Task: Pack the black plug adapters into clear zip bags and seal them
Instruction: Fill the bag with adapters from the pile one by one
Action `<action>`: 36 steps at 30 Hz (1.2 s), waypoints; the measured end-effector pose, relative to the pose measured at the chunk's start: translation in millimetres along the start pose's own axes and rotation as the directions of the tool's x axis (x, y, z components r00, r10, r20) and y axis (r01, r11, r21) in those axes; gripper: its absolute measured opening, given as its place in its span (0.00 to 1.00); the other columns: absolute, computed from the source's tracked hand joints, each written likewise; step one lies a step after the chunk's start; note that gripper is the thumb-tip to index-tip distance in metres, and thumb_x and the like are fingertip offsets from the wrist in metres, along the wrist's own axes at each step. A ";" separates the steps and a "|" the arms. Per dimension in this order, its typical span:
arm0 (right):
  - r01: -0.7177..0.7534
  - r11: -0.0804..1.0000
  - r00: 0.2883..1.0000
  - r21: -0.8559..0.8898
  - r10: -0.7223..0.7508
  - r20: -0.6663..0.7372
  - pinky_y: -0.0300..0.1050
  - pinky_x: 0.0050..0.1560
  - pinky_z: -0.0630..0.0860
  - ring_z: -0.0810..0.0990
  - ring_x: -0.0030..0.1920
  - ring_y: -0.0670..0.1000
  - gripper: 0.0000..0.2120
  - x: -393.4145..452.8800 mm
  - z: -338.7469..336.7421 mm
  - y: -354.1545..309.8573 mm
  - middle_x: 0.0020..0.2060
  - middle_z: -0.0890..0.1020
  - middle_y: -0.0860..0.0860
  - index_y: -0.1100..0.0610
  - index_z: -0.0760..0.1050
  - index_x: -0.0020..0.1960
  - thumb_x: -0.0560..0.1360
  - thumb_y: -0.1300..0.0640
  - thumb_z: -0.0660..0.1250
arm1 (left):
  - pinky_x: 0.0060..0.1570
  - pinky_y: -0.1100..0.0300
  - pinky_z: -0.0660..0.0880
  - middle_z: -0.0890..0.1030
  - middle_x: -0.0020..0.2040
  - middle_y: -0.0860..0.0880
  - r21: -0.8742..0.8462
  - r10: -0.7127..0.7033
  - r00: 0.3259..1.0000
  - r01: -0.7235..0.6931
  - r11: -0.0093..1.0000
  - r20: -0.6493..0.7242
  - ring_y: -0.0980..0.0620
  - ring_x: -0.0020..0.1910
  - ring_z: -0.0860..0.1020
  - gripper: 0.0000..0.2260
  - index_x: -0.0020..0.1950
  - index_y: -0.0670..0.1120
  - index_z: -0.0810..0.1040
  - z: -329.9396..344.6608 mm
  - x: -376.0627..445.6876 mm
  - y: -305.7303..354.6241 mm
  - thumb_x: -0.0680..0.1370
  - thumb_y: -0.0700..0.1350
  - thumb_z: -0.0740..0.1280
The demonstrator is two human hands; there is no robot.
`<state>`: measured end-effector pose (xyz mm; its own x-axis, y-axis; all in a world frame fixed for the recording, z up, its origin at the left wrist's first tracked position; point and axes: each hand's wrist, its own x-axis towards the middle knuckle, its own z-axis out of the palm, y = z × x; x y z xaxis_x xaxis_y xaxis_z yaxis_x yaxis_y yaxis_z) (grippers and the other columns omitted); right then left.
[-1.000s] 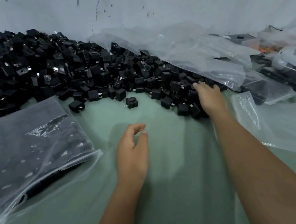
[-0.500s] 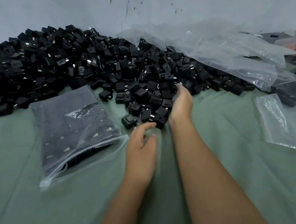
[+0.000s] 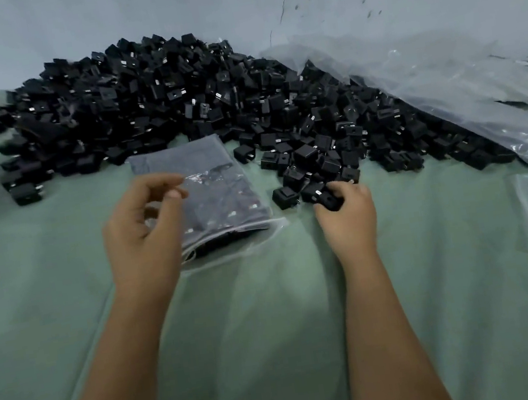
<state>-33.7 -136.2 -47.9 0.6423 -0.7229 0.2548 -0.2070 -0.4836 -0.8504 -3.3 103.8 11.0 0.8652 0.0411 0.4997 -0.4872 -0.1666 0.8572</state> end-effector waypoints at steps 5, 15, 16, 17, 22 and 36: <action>-0.001 0.957 0.991 0.289 0.039 -0.128 0.27 0.44 0.73 0.77 0.45 0.40 0.11 -20.0 8.3 -28.5 0.49 0.78 0.46 0.46 0.75 0.50 0.71 0.58 0.72 | 0.45 0.69 0.72 0.82 0.43 0.53 0.082 -0.105 0.991 0.098 0.992 0.085 0.62 0.41 0.75 0.11 0.45 0.53 0.81 -4.5 -2.2 -36.3 0.77 0.36 0.67; 0.467 0.835 0.877 0.292 -0.480 -0.029 0.40 0.45 0.74 0.76 0.45 0.45 0.09 -75.3 39.2 -63.0 0.44 0.76 0.46 0.56 0.76 0.49 0.69 0.58 0.67 | 0.61 0.50 0.68 0.80 0.50 0.57 0.398 0.123 0.871 -0.338 0.853 0.475 0.51 0.58 0.74 0.20 0.59 0.55 0.80 -12.9 -10.8 -48.1 0.69 0.59 0.66; 0.492 0.821 0.857 0.288 -0.515 0.003 0.43 0.43 0.74 0.76 0.43 0.47 0.09 -78.4 40.0 -62.7 0.43 0.76 0.46 0.57 0.75 0.48 0.68 0.57 0.66 | 0.62 0.49 0.66 0.80 0.51 0.57 0.424 0.120 0.858 -0.363 0.830 0.499 0.51 0.61 0.73 0.22 0.60 0.55 0.80 -13.2 -11.1 -49.0 0.68 0.59 0.65; 0.519 0.811 0.838 0.271 -0.545 0.026 0.43 0.41 0.74 0.75 0.41 0.47 0.10 -80.8 40.6 -62.5 0.42 0.75 0.45 0.56 0.74 0.48 0.68 0.56 0.65 | 0.63 0.48 0.66 0.81 0.51 0.56 0.429 0.114 0.873 -0.342 0.836 0.474 0.50 0.62 0.73 0.21 0.59 0.54 0.80 -13.2 -9.7 -50.2 0.69 0.57 0.66; 0.709 0.702 0.703 0.060 -0.711 0.023 0.41 0.32 0.70 0.72 0.35 0.47 0.07 -88.4 46.4 -64.8 0.38 0.76 0.48 0.57 0.74 0.43 0.66 0.57 0.64 | 0.55 0.47 0.75 0.82 0.43 0.54 0.250 0.052 0.988 -0.087 0.964 0.144 0.49 0.49 0.79 0.04 0.44 0.49 0.85 -12.7 -3.0 -52.6 0.71 0.45 0.71; 0.736 0.673 0.667 -0.073 -0.703 0.247 0.47 0.31 0.76 0.79 0.38 0.53 0.07 -91.3 52.3 -64.8 0.44 0.79 0.51 0.57 0.82 0.47 0.69 0.62 0.69 | 0.52 0.51 0.75 0.82 0.44 0.52 0.157 -0.098 0.995 0.094 0.983 0.019 0.50 0.48 0.79 0.02 0.47 0.46 0.83 -5.5 -10.2 -50.6 0.77 0.43 0.70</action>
<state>-40.3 -13.1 -40.1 0.7562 -0.0203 0.6540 0.2794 -0.8937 -0.3509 11.9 117.3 -36.9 0.9110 0.0381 0.4106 -0.3791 -0.3141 0.8704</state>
